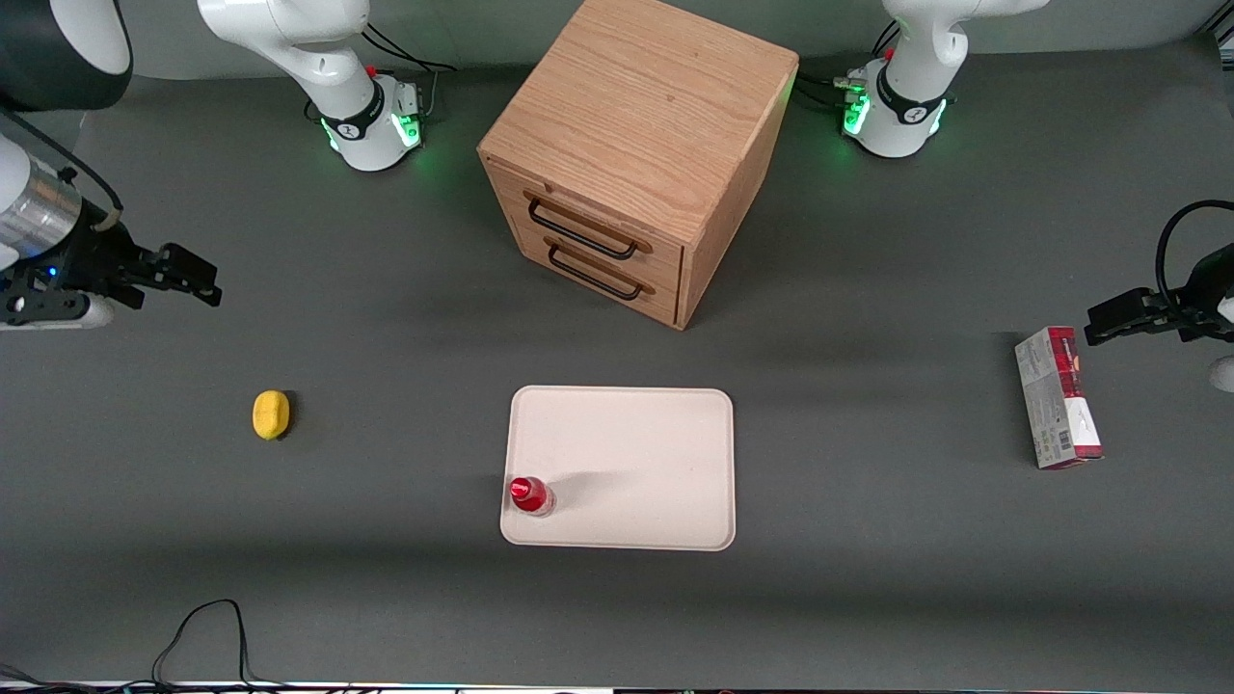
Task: Place coke bottle on tray
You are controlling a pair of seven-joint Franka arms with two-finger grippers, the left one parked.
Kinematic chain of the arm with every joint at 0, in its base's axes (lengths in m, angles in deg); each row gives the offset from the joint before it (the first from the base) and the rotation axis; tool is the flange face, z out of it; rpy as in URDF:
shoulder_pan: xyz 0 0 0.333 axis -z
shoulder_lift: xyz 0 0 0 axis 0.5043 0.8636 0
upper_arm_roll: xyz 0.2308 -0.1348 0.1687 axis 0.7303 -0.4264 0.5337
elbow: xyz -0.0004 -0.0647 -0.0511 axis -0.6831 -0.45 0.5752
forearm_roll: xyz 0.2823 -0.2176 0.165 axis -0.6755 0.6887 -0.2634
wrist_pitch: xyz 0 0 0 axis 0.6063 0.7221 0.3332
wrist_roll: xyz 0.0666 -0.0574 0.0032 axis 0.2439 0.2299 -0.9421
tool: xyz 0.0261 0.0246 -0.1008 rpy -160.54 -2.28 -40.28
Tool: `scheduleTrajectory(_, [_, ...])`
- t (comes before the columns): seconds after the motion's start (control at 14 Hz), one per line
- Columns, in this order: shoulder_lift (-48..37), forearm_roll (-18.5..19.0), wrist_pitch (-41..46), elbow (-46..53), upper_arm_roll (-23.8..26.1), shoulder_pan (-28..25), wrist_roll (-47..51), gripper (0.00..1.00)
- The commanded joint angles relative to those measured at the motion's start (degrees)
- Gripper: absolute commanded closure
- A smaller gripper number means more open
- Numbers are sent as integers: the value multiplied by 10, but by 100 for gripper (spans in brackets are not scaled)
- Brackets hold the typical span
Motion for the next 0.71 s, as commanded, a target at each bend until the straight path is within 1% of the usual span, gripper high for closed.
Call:
scheduleTrajectory(0.0, [-19,-15,-6,-20,-2,-3,-4,0])
scheduleTrajectory(0.14, [-24,-25,-1,-18,-2,-1,-4,0])
scheduleTrajectory(0.64, [-24,-28,0,1,3,11,-4,0])
